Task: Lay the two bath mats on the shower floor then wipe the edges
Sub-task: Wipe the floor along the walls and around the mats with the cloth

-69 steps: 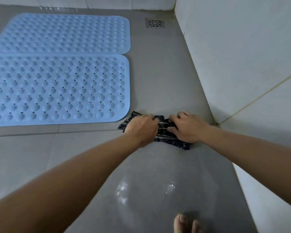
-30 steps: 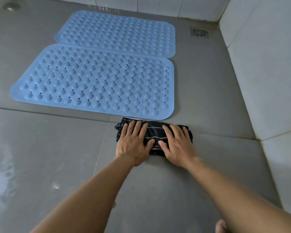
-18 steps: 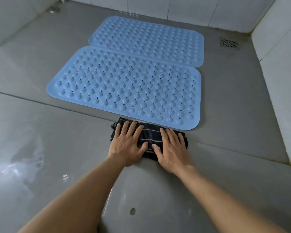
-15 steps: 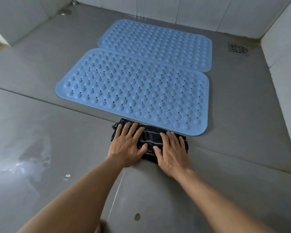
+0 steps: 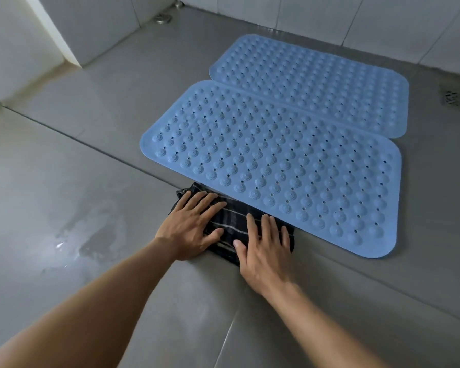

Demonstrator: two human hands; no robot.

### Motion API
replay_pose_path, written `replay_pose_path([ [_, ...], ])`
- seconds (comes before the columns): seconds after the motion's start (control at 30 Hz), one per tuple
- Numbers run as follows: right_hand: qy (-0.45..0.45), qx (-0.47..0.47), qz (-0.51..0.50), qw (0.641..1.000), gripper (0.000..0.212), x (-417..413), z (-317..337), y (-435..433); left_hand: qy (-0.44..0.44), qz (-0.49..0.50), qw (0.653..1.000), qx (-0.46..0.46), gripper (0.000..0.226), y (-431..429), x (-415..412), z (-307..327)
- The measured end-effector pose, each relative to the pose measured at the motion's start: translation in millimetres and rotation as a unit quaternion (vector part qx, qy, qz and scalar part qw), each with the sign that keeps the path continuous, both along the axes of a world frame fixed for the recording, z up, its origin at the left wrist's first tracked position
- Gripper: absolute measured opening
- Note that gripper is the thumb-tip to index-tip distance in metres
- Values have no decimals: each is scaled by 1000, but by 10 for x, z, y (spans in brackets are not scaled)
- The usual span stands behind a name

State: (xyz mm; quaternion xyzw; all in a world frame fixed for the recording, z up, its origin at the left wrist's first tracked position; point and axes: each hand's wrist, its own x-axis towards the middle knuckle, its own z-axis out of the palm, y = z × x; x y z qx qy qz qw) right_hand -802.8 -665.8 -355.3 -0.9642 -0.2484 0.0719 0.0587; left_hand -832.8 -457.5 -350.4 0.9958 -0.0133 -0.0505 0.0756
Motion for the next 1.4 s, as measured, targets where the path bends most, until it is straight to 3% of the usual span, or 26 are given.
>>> replay_pose_path([
  [0.47,30,26,67,997,70,21,3,1237,18,14,1000,12,80,1332,17,-12],
  [0.9,95,-15,104,990,68,141,97,2261,50,22,998,14,84,2423,109,36],
  [1.1,81,8,97,992,74,157,-11,2857,74,33,996,39,86,3009,169,18],
  [1.4,152,-5,131,980,71,327,73,3681,103,50,991,71,82,3821,273,29],
])
